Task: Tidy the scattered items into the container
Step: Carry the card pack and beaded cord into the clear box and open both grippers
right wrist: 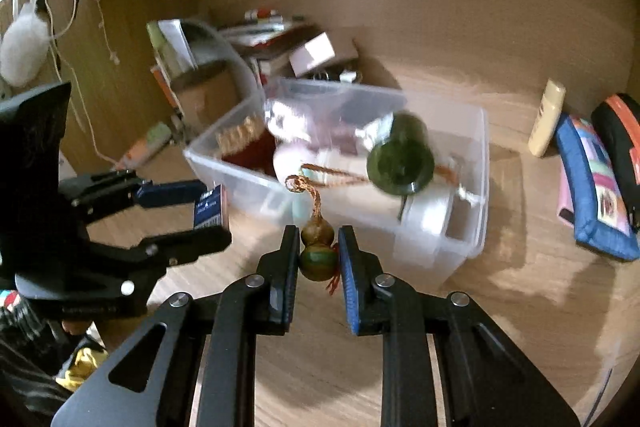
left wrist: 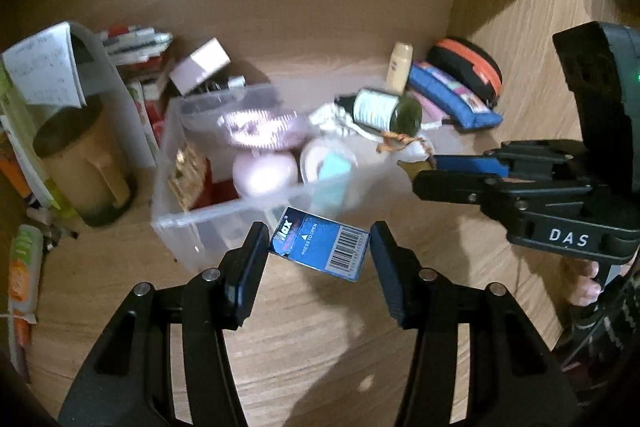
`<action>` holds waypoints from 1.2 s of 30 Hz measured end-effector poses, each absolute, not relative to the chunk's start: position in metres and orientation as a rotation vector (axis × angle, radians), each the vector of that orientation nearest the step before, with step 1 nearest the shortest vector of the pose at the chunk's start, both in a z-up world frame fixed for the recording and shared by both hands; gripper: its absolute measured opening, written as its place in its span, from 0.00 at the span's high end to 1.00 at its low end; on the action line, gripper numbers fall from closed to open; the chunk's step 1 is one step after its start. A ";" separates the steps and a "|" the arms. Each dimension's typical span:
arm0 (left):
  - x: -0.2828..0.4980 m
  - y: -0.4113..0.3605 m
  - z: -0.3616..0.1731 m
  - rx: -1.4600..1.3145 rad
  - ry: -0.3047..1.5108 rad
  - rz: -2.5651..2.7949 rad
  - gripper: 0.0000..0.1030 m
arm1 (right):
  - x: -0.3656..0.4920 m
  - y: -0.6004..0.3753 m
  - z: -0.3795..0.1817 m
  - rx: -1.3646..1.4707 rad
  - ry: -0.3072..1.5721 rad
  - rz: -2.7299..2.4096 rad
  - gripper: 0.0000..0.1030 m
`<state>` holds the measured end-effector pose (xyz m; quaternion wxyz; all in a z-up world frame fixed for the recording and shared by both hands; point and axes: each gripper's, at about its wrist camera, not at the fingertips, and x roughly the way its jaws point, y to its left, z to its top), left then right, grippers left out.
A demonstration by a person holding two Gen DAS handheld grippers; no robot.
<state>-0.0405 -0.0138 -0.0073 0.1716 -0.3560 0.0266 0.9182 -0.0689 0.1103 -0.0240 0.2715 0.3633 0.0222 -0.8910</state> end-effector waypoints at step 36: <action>-0.104 -0.037 -0.018 -1.086 -0.028 2.666 0.50 | -0.109 0.076 -0.027 1.006 0.145 -2.401 0.81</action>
